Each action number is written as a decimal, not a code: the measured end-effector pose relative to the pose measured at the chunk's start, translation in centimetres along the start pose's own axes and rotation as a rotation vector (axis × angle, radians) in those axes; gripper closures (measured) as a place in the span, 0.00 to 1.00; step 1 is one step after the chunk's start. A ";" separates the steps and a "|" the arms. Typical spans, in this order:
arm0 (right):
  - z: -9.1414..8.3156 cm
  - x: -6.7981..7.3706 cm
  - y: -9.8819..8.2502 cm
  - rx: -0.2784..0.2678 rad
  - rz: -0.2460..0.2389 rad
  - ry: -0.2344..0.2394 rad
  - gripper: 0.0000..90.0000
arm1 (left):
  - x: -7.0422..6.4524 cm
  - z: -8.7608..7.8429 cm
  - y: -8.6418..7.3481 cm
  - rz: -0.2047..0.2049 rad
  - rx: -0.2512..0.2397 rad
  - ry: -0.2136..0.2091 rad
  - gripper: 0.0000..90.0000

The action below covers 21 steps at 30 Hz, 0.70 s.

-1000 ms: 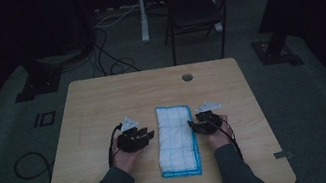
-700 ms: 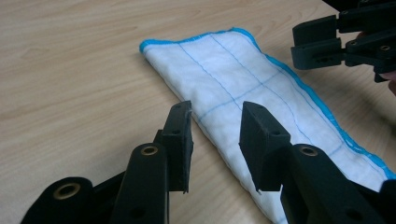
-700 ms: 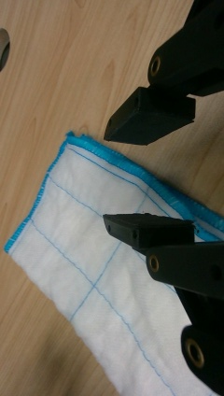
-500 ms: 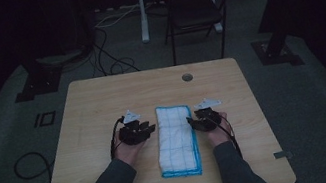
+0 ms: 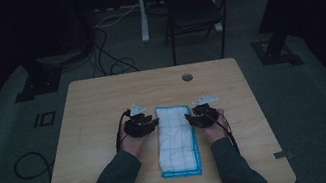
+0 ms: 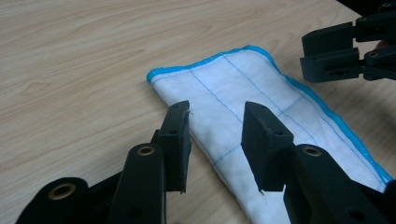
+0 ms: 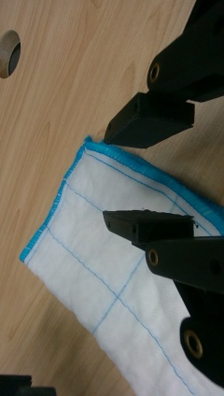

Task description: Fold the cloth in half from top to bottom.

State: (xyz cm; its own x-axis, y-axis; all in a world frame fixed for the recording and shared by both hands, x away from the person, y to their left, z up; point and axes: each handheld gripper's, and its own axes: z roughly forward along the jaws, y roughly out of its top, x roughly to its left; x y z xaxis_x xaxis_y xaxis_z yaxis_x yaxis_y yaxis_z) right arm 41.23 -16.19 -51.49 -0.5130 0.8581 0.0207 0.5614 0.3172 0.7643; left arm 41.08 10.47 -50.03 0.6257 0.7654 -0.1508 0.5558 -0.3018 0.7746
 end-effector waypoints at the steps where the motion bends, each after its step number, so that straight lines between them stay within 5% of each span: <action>1: 0.1 -0.1 0.0 0.000 0.003 0.000 0.64 | 0.0 0.2 0.0 0.001 0.004 0.005 0.69; 21: 2.2 -1.2 0.5 0.022 0.068 0.026 0.63 | 2.0 4.8 0.5 -0.031 0.088 0.103 0.65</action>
State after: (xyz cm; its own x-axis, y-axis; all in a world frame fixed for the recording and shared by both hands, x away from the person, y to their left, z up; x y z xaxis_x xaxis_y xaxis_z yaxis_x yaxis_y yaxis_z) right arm 43.59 -16.16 -52.53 -0.4903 0.8670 0.0890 0.6091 0.2678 0.7466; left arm 45.23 9.10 -52.87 0.5507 0.8278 -0.1069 0.6229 -0.3224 0.7128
